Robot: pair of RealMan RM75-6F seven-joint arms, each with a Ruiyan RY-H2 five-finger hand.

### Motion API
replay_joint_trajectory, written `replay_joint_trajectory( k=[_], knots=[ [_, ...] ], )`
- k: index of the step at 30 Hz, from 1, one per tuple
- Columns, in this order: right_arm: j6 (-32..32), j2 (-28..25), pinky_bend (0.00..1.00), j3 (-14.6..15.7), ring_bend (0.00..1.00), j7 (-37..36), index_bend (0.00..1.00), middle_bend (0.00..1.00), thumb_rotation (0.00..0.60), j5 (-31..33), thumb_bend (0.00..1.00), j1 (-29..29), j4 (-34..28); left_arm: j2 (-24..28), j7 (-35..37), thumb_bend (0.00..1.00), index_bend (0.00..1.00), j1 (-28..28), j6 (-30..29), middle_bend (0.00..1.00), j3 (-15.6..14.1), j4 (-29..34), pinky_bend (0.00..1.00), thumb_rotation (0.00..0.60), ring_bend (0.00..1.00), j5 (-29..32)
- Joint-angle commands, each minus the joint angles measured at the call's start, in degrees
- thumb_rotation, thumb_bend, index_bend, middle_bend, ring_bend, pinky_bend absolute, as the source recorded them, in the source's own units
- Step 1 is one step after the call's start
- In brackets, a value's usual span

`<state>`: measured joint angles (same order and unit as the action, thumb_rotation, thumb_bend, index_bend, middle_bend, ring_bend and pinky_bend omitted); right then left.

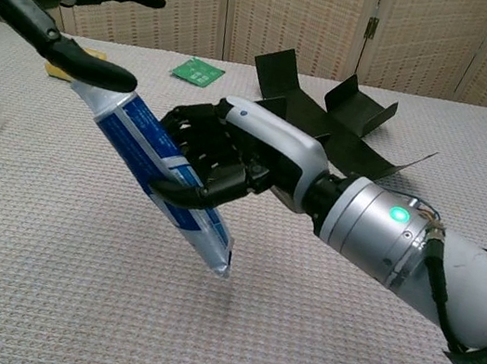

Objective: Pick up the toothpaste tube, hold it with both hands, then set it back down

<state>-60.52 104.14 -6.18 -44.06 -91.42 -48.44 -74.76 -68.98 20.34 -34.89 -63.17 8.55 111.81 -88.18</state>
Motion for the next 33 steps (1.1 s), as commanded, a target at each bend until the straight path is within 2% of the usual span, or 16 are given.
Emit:
replay_joint_trajectory(
  k=[1, 3, 5, 16, 33],
  knots=[
    [-0.07, 0.58, 0.56, -0.6, 0.74, 0.92, 0.82, 0.72, 0.6, 0.67, 0.78, -0.09, -0.64, -0.86, -2.39, 0.14, 0.08, -1.15, 1.2, 0.08, 0.66, 0.36, 0.0, 0.166, 0.04, 2.03],
    [0.15, 0.8, 0.56, -0.84, 0.74, 1.56, 0.82, 0.72, 0.6, 0.97, 0.79, -0.21, -1.03, -1.63, -3.88, 0.13, 0.08, -1.42, 1.18, 0.08, 0.93, 0.07, 0.0, 0.04, 0.04, 2.78],
    [0.15, 1.06, 0.56, -1.03, 0.74, 2.23, 0.82, 0.72, 0.6, 1.28, 0.79, -0.18, -1.34, -2.8, -5.75, 0.12, 0.08, -1.49, 0.57, 0.08, 1.17, -0.5, 0.0, 0.0, 0.04, 3.28],
    [-1.05, 1.97, 0.56, -2.02, 0.74, 3.47, 0.83, 0.73, 0.6, 2.35, 0.79, 0.56, -1.48, -6.28, -12.11, 0.11, 0.09, -1.06, -1.63, 0.08, 0.81, -1.7, 0.0, 0.0, 0.03, 4.38],
    [-0.3, 3.72, 0.56, -3.77, 0.74, 8.06, 0.85, 0.74, 0.6, 5.15, 0.82, 0.87, -2.46, -6.69, -23.02, 0.11, 0.09, -1.83, 0.01, 0.06, -1.07, -2.89, 0.0, 0.0, 0.02, 4.83]
  ],
)
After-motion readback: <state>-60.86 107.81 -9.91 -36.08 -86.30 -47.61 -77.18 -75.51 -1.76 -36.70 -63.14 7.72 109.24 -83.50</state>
